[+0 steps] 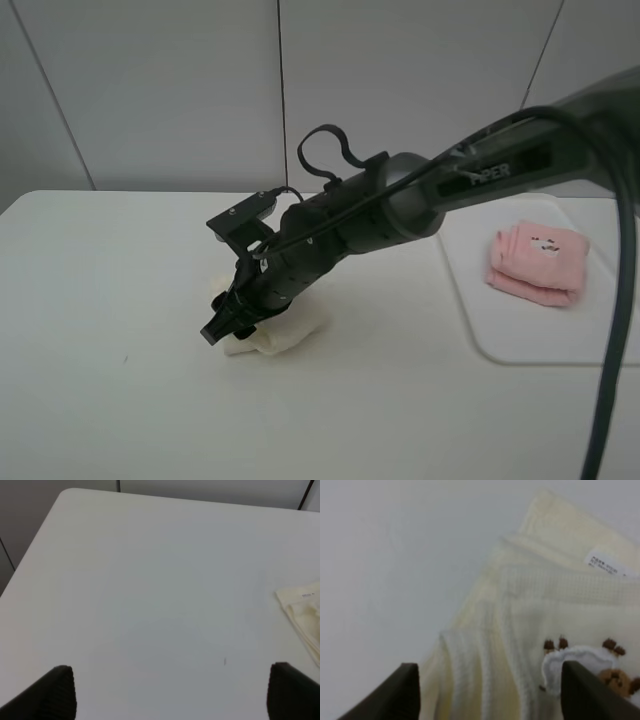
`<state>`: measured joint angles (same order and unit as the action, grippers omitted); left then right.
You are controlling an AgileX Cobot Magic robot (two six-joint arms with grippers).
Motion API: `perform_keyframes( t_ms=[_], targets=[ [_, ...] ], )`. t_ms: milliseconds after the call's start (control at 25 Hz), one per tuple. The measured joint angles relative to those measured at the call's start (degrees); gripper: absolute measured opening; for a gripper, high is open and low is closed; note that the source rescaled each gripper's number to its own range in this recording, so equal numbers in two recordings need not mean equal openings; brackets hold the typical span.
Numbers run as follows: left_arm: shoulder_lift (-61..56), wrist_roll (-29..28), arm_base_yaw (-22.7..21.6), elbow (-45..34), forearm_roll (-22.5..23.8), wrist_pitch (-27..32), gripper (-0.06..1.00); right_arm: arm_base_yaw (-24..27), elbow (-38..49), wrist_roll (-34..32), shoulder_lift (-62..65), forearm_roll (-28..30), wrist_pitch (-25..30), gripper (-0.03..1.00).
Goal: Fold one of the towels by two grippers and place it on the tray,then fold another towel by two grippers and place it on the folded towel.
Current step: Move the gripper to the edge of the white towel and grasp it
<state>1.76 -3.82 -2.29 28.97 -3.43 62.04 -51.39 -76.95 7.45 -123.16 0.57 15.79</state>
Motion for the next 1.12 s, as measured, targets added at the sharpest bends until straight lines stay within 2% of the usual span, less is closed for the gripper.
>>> perform_keyframes(
  t_ms=[120,240,480,640,1120],
  targets=[
    [0.0,0.0,0.0,0.0,0.0,0.0,0.93,0.0,0.0,0.0,0.0,1.1,-0.4,0.59],
    [0.0,0.0,0.0,0.0,0.0,0.0,0.93,0.0,0.0,0.0,0.0,1.7,-0.4,0.52],
    [0.0,0.0,0.0,0.0,0.0,0.0,0.93,0.0,0.0,0.0,0.0,2.6,-0.4,0.17],
    [0.0,0.0,0.0,0.0,0.0,0.0,0.93,0.0,0.0,0.0,0.0,2.8,-0.6,0.03],
    [0.0,0.0,0.0,0.0,0.0,0.0,0.93,0.0,-3.6,0.0,0.0,2.8,1.1,0.0]
  ],
)
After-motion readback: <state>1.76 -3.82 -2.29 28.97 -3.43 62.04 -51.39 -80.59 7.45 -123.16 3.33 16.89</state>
